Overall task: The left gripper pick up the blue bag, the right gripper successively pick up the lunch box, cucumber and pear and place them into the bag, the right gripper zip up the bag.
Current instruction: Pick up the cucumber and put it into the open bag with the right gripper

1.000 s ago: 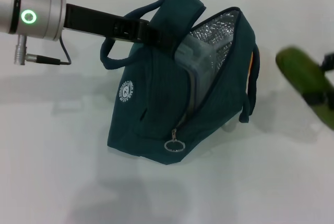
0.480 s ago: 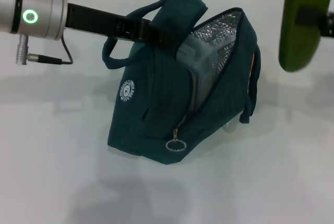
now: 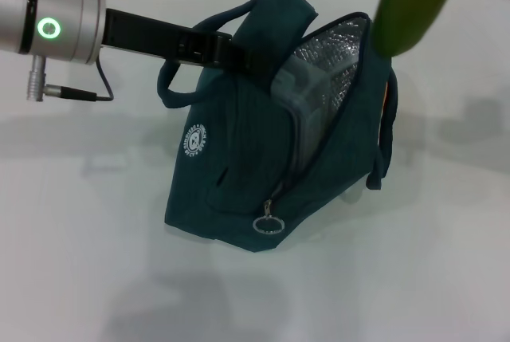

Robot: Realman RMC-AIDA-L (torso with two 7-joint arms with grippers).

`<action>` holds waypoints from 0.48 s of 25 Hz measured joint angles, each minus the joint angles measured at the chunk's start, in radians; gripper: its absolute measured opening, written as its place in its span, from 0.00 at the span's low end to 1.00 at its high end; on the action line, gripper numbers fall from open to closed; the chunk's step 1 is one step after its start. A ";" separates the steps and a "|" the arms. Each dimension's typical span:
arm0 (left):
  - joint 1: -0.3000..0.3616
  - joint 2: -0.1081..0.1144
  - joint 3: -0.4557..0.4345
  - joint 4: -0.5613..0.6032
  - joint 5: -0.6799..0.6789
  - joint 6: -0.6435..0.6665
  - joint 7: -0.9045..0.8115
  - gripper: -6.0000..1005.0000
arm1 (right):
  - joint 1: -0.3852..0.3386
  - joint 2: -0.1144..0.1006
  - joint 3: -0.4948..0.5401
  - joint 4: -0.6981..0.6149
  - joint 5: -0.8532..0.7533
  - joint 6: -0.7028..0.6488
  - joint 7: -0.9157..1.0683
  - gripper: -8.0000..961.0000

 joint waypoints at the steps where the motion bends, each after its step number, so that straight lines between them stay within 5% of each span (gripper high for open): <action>1: -0.003 0.000 0.001 -0.005 0.000 0.000 0.003 0.07 | 0.008 0.001 -0.002 0.017 0.000 0.000 -0.011 0.65; 12: -0.009 0.000 0.000 -0.015 -0.001 -0.012 0.013 0.07 | 0.090 0.011 -0.074 0.220 0.004 0.033 -0.127 0.65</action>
